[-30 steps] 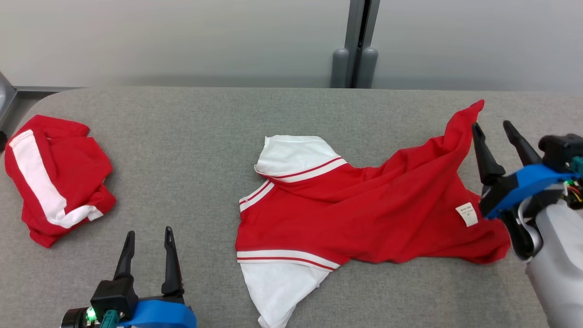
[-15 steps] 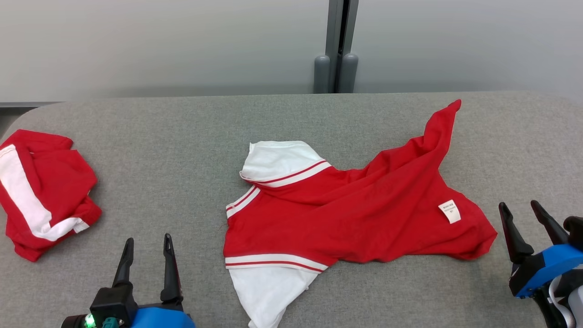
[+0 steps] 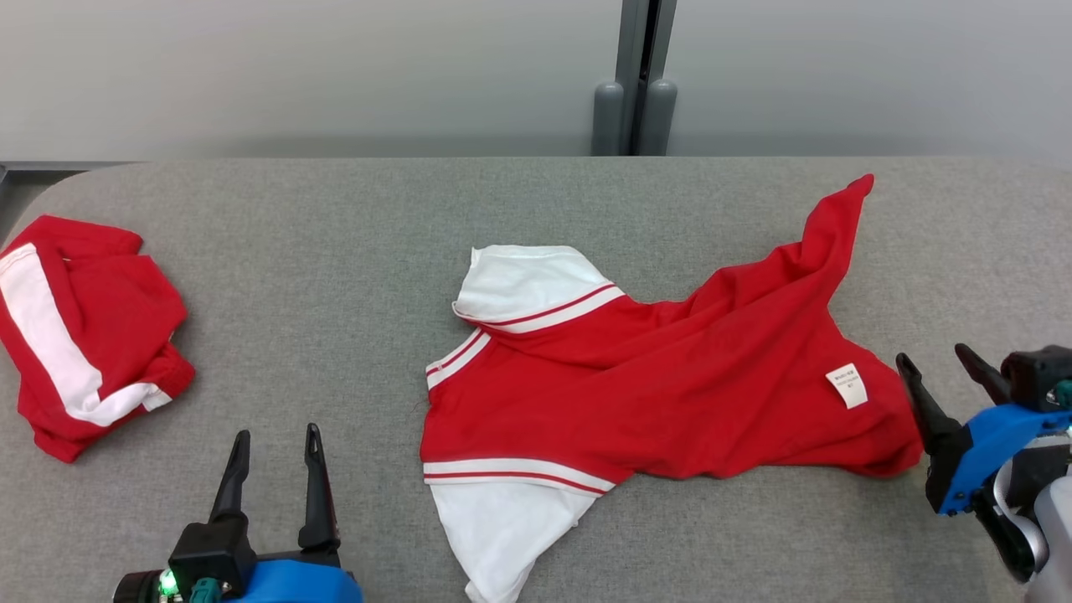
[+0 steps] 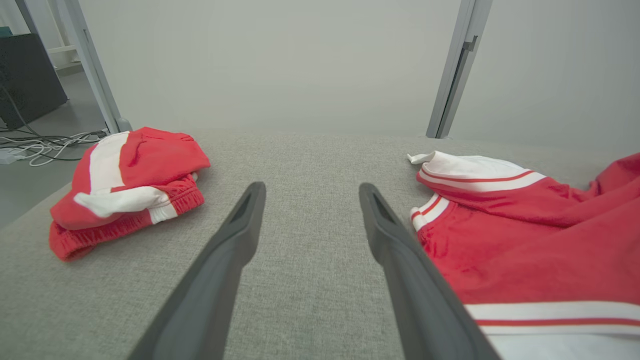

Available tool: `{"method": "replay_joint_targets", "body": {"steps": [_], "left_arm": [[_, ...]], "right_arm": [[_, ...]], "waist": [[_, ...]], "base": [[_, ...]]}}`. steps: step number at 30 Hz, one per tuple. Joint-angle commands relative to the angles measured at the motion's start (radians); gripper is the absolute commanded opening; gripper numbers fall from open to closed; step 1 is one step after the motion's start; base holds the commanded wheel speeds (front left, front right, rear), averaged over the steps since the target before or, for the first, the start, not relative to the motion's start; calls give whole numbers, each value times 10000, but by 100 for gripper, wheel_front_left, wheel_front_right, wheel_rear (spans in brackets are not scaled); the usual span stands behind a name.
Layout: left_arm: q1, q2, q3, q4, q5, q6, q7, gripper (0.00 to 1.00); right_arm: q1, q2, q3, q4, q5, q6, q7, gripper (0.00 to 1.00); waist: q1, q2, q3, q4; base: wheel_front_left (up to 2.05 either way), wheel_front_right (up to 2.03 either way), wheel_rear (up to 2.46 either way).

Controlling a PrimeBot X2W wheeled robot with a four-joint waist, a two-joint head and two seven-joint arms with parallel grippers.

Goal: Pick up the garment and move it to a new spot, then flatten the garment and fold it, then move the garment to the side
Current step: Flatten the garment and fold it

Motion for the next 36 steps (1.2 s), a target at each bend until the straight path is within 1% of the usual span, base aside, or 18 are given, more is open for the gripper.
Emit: {"method": "replay_joint_targets", "body": {"steps": [1, 7, 8, 14, 15, 16, 17, 22, 25, 27, 30, 32, 36], "left_arm": [[-227, -4, -21, -24, -24, 13, -25, 100], [-464, -4, -147, 4, -61, 30, -25, 100], [-464, -4, -147, 4, -61, 30, -25, 100], [-585, -7, -92, 66, -71, 52, -25, 100], [-585, -6, -86, 66, -67, 59, -25, 100], [-574, -6, -80, 58, -61, 65, -25, 100], [-571, -7, -93, 64, -51, 59, -25, 100], [-597, -4, -105, 140, -21, 66, -25, 100], [-427, -6, -62, 146, -24, 77, -25, 100], [-310, -6, -20, 132, -34, 81, -25, 100], [-222, -4, 43, 77, -58, 68, -25, 100], [-136, -9, 62, 38, -72, 95, -25, 100], [-61, -4, 13, -47, -68, 85, -25, 100]], "right_arm": [[-347, -77, 120, 291, -8, 3, 126, 100], [-1095, 21, 750, 1746, -57, 3, 592, 100], [-1095, 21, 750, 1746, -57, 3, 592, 100], [-1519, 271, 1291, 2869, 267, 2, 505, 100], [-1584, 312, 1363, 3010, 333, 2, 409, 40], [-1634, 332, 1441, 3129, 394, 3, 330, 0], [-1683, 328, 1525, 3243, 441, 2, 209, 0], [-1547, 275, 1545, 3342, 759, 2, -1081, 0], [-1049, 306, 1445, 3033, 1008, 2, -1585, 0], [-595, 290, 1286, 2618, 1128, 2, -1749, 0], [342, 239, 916, 1674, 1119, 2, -1843, 0], [1021, 283, 486, 475, 888, 2, -1852, 0], [2746, 744, -430, -1439, 114, 2, -1850, 0]], "waist": [[0, 0, 131, 69], [0, 0, 409, 275], [0, 0, 409, 275], [0, 0, 600, 353], [0, 0, 618, 342], [0, 0, 636, 321], [0, 0, 643, 310], [0, 0, 489, 226], [0, 0, 318, 124], [0, 0, 225, 45], [0, 0, 151, -69], [0, 0, 136, -168], [0, 0, 103, -302]], "base": [[0, 0, 0], [0, 0, 0], [0, 0, 0], [0, 0, 0], [0, 0, 0], [0, 0, 0], [0, 0, 0], [0, 0, 0], [0, 0, 0], [0, 0, 0], [0, 0, 0], [0, 0, 0], [0, 0, 0]]}}
